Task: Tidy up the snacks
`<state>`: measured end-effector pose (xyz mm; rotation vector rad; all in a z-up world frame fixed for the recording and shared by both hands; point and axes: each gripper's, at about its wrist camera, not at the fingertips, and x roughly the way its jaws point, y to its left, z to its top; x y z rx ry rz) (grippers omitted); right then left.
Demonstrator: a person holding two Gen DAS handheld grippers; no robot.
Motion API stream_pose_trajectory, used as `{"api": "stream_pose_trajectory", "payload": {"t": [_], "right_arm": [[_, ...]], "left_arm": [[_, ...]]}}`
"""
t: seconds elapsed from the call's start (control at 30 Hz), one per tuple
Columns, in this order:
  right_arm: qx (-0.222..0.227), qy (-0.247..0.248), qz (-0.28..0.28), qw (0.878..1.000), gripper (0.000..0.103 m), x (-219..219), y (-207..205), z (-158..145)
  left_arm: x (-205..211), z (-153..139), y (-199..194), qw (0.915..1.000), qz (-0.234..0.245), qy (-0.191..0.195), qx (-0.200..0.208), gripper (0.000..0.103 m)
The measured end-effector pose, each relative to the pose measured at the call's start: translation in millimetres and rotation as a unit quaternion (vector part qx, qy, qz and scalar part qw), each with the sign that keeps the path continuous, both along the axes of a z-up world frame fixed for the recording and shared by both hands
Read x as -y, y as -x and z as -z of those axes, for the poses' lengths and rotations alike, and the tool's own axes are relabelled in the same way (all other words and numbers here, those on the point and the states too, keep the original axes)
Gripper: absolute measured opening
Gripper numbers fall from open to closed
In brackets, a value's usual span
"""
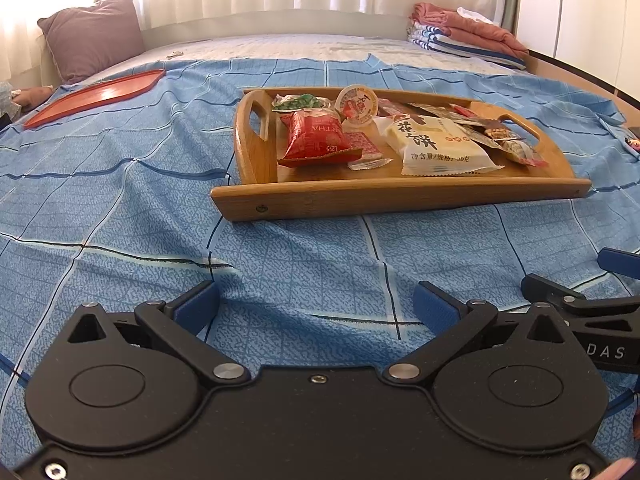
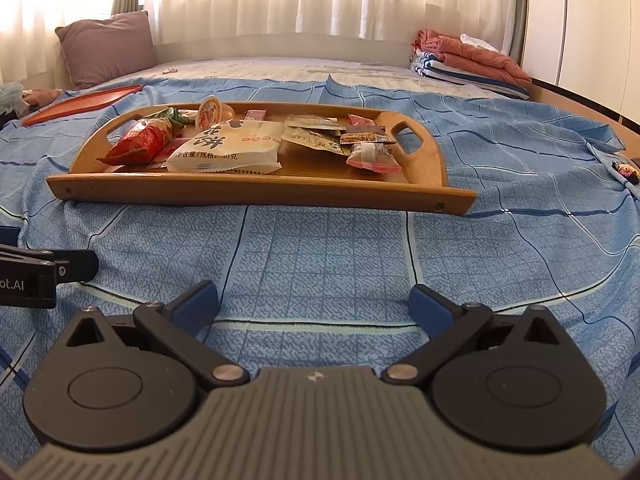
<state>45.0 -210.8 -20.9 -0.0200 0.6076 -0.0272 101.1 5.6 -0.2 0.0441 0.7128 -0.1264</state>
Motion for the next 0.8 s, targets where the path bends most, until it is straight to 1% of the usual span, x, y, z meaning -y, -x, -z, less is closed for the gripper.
{"api": "stream_pose_trajectory", "payload": {"t": [0.13, 0.2, 0.3, 0.47, 0.8], "right_arm": [[0.003, 0.006, 0.001, 1.000, 0.103, -1.7, 0.3, 0.5], [0.004, 0.005, 0.001, 1.000, 0.103, -2.0, 1.5, 0.8], [0.005, 0.004, 0.002, 1.000, 0.103, -1.8, 2.0, 1.1], [0.005, 0.003, 0.002, 1.000, 0.103, -1.5, 2.0, 1.1], [0.009, 0.000, 0.002, 1.000, 0.103, -1.8, 1.9, 2.1]], "left_arm": [[1.5, -1.4, -0.1, 1.0000, 0.001, -0.007, -0.004, 0.103], [1.4, -0.9, 1.5, 1.0000, -0.004, -0.004, 0.000, 0.103], [2.7, -0.3, 2.3, 1.0000, -0.003, -0.009, 0.002, 0.103], [-0.1, -0.3, 0.8, 1.0000, 0.000, -0.002, -0.003, 0.103], [0.3, 1.2, 2.9, 1.0000, 0.000, -0.002, 0.001, 0.103]]}}
